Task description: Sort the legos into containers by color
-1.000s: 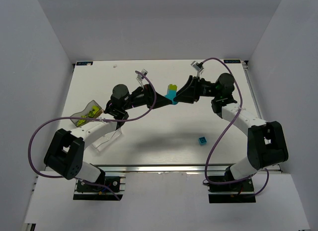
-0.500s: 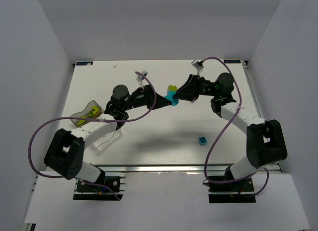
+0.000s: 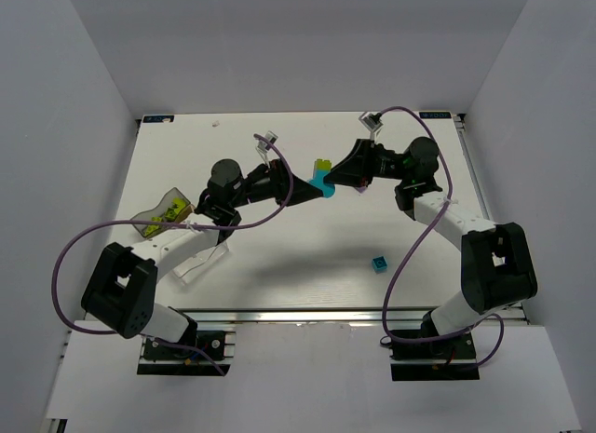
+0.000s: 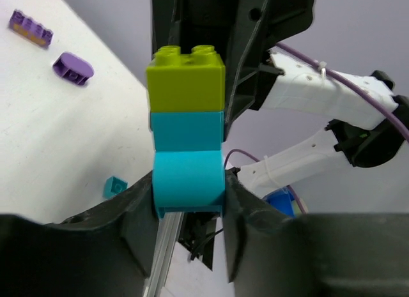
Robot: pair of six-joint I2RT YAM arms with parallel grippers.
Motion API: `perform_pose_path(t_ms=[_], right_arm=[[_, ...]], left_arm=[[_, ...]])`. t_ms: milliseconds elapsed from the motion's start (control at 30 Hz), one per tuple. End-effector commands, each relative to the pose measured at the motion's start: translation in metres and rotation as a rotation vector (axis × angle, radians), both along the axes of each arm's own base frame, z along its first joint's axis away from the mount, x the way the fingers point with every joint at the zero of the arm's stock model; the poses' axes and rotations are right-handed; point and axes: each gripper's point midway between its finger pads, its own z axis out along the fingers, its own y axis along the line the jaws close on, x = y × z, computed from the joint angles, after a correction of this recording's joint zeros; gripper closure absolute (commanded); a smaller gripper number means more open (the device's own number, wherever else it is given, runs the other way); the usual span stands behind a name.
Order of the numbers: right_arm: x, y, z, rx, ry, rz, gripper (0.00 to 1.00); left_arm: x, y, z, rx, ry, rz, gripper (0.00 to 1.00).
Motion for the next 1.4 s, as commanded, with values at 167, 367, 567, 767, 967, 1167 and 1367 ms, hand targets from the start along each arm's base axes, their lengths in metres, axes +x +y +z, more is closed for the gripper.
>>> perform_pose_path(t_ms=[167, 367, 567, 767, 967, 1167, 1367], right_arm=[[-0.013, -0.001, 0.021, 0.011, -0.19, 0.039, 1.0], [-0.018, -0.004, 0.003, -0.055, -0.223, 0.048, 1.0], [-0.032, 0.002, -0.031, -0.244, -0.445, 0.124, 1.0], [-0.065, 0.015, -0.047, -0.273, -0.491, 0.263, 1.0], [-0.075, 0.022, -0.039, -0.215, -0.466, 0.316, 1.0], [-0.082, 0.027, -0.029, -0.147, -0.429, 0.378, 1.0], [-0.088, 0.034, -0.026, -0.128, -0.42, 0.407, 1.0]], left_arm=[[0.02, 0.036, 0.028, 0.088, -0.104, 0.192, 0.02], [0.028, 0.075, 0.047, 0.121, -0.165, 0.301, 0.02], [0.023, 0.081, 0.05, 0.163, -0.217, 0.313, 0.02], [-0.001, 0.065, 0.043, 0.092, -0.188, 0.125, 0.02], [-0.01, 0.069, 0.045, 0.081, -0.24, 0.129, 0.12], [-0.029, 0.072, 0.046, 0.022, -0.293, 0.1, 0.14], [-0.034, 0.072, 0.04, 0.007, -0.268, 0.092, 0.14]])
